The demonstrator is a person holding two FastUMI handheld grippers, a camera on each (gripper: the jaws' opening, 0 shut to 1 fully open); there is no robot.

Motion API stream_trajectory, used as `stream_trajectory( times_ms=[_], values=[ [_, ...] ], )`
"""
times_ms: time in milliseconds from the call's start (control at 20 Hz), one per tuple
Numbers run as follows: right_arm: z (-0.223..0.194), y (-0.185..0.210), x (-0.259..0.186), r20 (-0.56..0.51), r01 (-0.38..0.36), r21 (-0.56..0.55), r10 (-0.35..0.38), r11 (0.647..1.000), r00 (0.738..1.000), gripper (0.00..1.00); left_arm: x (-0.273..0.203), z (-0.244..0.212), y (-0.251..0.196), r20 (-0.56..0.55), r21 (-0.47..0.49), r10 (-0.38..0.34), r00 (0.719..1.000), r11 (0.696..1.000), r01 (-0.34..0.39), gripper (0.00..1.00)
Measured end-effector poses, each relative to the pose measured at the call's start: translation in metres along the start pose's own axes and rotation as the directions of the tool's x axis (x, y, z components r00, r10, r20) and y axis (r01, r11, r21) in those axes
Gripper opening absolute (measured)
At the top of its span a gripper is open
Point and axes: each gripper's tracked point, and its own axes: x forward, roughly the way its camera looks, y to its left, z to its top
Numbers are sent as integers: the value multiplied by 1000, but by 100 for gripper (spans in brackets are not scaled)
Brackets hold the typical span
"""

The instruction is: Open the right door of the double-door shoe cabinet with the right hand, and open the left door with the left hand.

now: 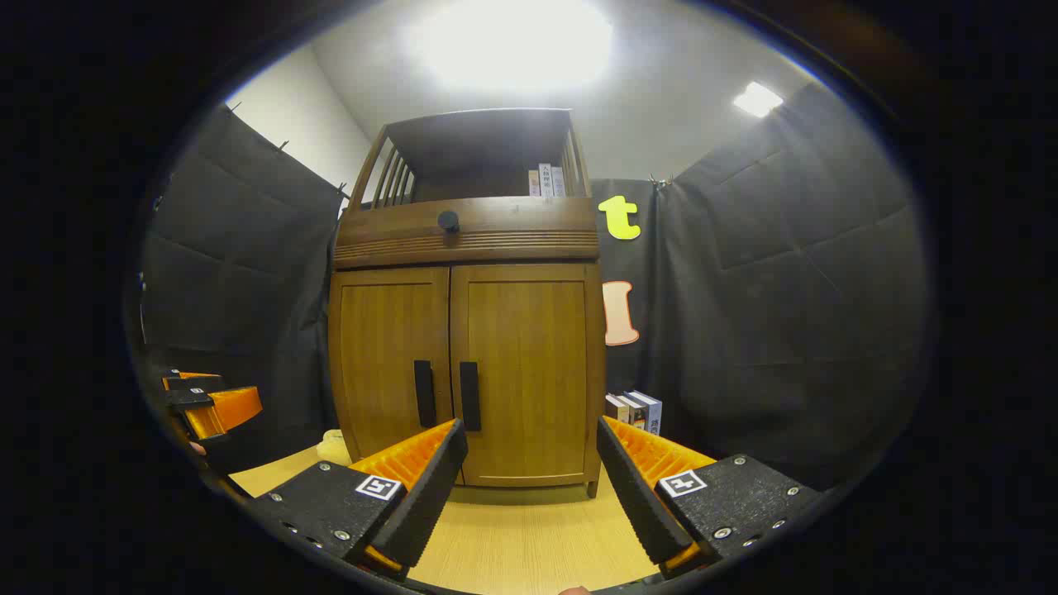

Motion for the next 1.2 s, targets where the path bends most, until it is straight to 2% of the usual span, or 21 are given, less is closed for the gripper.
stream_trajectory(
  times_ms=[250,300,500,550,600,800,850,950,1000,1200],
  values=[
    [-3,-6,-1,9,-19,20,19,1000,1000,97,-6,3,1,6,14,6,1000,1000,-7,94],
    [-3,-6,-1,8,-20,19,19,1000,1000,97,-8,5,1,8,15,6,1000,1000,-6,88],
    [-7,-5,2,-3,-19,20,19,1000,1000,97,-8,4,0,10,13,3,1000,1000,-3,88],
    [-6,-5,3,-3,-20,24,20,1000,1000,97,-9,4,1,12,14,3,1000,1000,-3,91],
    [-6,-6,4,-4,-19,29,19,999,1000,97,-9,6,2,15,16,5,1000,1000,-6,88],
    [-4,-8,3,-4,-25,38,25,999,1000,97,-9,6,0,22,10,6,1000,1000,-6,88],
    [-3,-8,3,0,-28,38,28,999,1000,97,-9,7,2,24,8,4,1000,1000,-4,82],
    [-1,-8,1,7,-36,36,36,999,999,97,-9,7,3,29,6,2,1000,1000,-2,82],
    [-1,-8,1,10,-39,35,39,999,999,97,-9,9,4,30,6,1,1000,1000,-2,94],
    [-7,-10,2,3,-50,50,50,997,999,97,-9,10,11,34,1,4,999,1000,-4,94]
  ],
)
